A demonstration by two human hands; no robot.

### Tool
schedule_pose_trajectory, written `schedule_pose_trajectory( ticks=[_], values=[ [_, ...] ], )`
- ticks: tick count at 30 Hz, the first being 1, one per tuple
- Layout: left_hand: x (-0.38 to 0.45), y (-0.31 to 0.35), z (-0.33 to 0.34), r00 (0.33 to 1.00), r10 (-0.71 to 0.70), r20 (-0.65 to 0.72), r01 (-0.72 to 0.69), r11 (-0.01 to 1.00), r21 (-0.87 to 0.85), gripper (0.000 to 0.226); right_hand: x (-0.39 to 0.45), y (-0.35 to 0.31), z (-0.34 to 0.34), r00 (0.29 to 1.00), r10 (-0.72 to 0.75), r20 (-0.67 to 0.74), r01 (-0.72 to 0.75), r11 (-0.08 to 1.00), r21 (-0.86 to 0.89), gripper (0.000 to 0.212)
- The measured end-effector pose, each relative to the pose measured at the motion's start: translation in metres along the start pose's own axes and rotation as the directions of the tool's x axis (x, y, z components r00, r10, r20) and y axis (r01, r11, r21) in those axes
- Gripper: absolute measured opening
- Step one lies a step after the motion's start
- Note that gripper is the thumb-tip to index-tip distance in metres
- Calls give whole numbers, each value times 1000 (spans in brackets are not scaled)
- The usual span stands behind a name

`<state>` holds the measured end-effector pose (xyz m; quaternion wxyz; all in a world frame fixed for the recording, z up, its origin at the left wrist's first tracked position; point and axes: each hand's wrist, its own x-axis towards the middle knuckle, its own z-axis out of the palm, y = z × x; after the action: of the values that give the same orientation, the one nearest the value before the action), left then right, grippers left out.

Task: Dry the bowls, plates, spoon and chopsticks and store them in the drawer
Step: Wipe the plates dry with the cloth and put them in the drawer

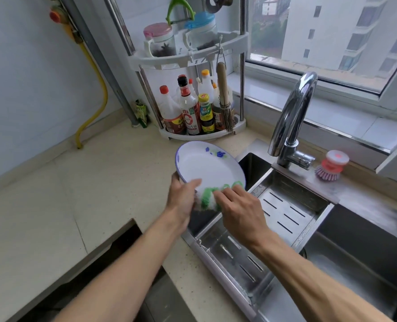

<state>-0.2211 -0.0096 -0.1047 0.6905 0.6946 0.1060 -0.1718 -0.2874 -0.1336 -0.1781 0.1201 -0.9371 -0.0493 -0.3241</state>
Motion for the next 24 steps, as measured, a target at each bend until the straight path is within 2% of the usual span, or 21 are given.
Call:
schedule_pose_trajectory(
  ticks=[3, 6, 8, 11, 12, 15, 18, 21, 24],
  values=[
    [-6, -11, 15, 985, 112, -134, -114, 994, -2, 49, 3, -20, 0, 998, 61, 28, -65, 988, 144, 36],
    [0, -9, 7, 987, 128, -99, -128, 992, 10, 49, 1, -13, -6, 973, -18, 232, -74, 921, 382, 51],
    [3, -6, -2, 990, 131, -58, -128, 991, 49, 47, -1, 11, -10, 871, -132, 472, -97, 897, 431, 58],
    [7, -3, -5, 981, 182, -67, -171, 975, 144, 44, 5, 40, -15, 748, -142, 649, -121, 931, 344, 60],
    [6, -1, -3, 973, 207, -97, -188, 966, 180, 44, 6, 40, -18, 737, -136, 662, -130, 933, 336, 60],
    [7, -1, 2, 939, 255, -232, -203, 952, 227, 43, 10, 6, -24, 793, -192, 579, -136, 869, 475, 70],
    [7, -2, -3, 947, 268, -177, -215, 939, 270, 46, 5, 1, -23, 778, -226, 586, -206, 789, 579, 82],
    [6, -4, -12, 956, 259, -138, -210, 932, 295, 47, 4, 34, -16, 696, -98, 711, -293, 865, 407, 69],
    [4, -5, -14, 968, 241, -76, -209, 933, 294, 45, 10, 49, -9, 699, 15, 715, -240, 947, 215, 64]
  ],
)
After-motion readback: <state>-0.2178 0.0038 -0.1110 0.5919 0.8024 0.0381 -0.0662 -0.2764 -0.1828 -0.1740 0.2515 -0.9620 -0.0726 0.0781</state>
